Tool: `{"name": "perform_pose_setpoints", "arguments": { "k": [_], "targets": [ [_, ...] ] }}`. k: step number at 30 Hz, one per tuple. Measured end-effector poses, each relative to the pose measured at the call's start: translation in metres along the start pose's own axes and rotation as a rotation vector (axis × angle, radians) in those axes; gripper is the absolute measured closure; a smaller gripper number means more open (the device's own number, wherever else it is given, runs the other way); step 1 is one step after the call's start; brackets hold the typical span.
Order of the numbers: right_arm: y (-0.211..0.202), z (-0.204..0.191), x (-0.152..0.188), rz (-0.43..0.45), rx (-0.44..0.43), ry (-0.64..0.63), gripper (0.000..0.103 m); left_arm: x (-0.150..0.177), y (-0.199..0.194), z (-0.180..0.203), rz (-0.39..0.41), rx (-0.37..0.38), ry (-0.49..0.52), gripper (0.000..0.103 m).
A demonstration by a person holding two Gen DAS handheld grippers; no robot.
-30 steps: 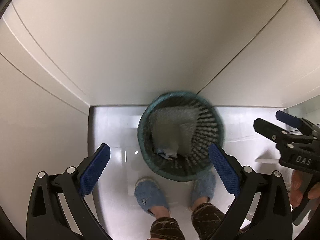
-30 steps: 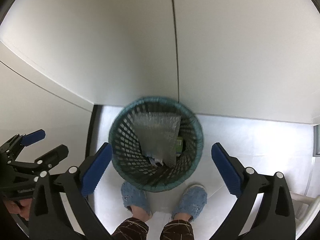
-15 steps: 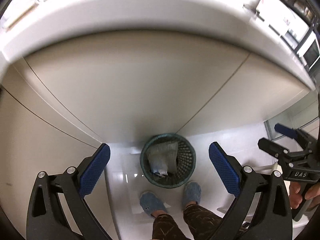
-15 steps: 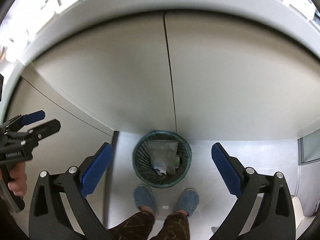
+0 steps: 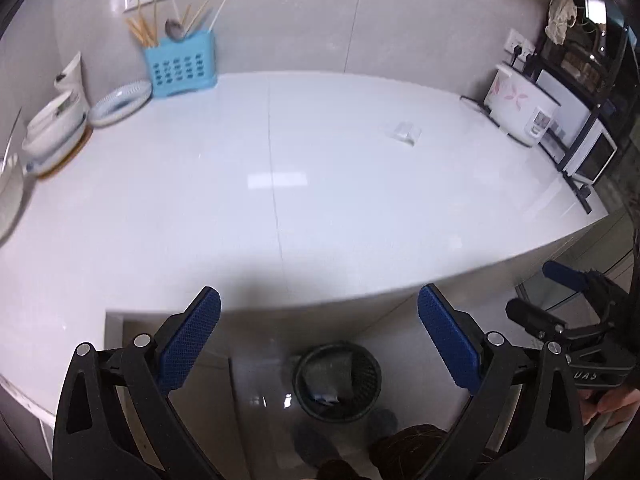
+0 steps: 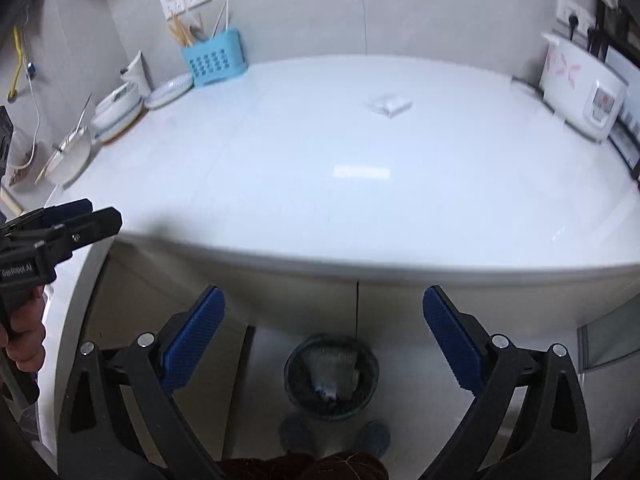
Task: Collect trash
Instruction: 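Raise both open tools from the wastebasket back toward the counter, then move the right tool down and close it on the clear plastic bag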
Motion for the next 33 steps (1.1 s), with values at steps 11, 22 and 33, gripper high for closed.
{"name": "perform_pose_setpoints", "arguments": {
  "k": [11, 22, 33],
  "targets": [
    [-0.006, 0.034, -0.107, 0.061, 0.039, -0.005, 0.008, -0.085, 0.008, 0.002, -0.014, -0.039, 0.017, 0.006],
    [0.083, 0.095, -0.185, -0.101, 0.013, -0.147, 0.008, -0.151, 0.069, 0.011, -0.057, -0.076, -0.049, 0.006],
    [0.187, 0.095, -0.226, -0.272, -0.055, -0.387, 0.008, -0.185, 0.132, 0.017, -0.141, -0.133, -0.092, 0.006]
  ]
}}
Point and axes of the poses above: each gripper's, at about its wrist camera, not at the fingertips, and y roughly the way its jaws point, z to its right, x to its underside, the point moved 2 cm from there along y, roughly the way its jaws point, and after that the axes turned 4 degrees about -y, right-handed, at the moved point
